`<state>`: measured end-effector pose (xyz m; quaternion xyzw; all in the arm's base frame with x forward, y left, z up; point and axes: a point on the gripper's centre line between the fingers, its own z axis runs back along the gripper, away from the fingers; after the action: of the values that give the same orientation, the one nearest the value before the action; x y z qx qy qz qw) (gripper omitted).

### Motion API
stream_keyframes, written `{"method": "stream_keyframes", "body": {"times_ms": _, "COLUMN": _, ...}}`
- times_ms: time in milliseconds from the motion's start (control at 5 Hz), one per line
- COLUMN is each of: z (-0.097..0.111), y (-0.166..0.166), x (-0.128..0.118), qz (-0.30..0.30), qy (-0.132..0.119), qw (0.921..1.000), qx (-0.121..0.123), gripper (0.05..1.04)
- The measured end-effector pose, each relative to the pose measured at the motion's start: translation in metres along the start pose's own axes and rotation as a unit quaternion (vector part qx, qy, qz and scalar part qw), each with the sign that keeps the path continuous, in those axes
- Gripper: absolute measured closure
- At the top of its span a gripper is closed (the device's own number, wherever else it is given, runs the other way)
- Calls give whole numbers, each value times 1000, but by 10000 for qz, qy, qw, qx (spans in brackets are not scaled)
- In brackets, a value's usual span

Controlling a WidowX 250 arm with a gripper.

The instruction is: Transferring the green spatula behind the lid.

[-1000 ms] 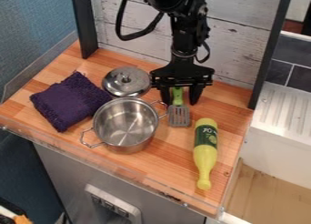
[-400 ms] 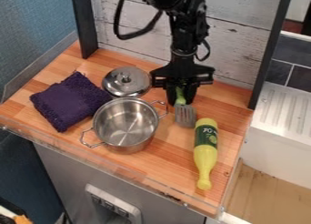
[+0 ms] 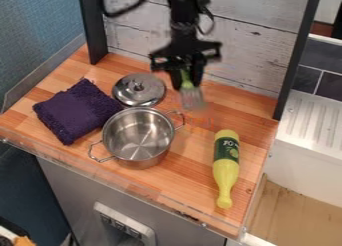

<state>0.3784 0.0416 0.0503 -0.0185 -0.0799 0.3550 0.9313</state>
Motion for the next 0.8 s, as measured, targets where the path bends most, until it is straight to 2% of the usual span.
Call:
{"method": "stream_keyframes", "body": {"times_ms": 200, "z": 12, "y": 20, "x": 20, "qz": 546, "qy": -99, "qw": 9982, "qx": 213, "gripper": 711}}
{"method": "stream_keyframes", "body": {"times_ms": 400, "z": 21, "y": 42, "x": 41, "qz": 1464, "qy": -307, "qw": 9880, "qx": 391, "gripper": 711}}
{"method": "stream_keyframes", "body": {"times_ms": 600, "z": 25, "y": 69, "x": 55, "qz": 2650, "qy": -450, "qw": 9623, "qx": 423, "gripper": 711}}
{"method": "stream_keyframes", "body": {"times_ms": 800, "z": 38, "y": 86, "x": 66, "qz": 3560, "qy": -776, "qw": 9306, "qx": 348, "gripper": 711}}
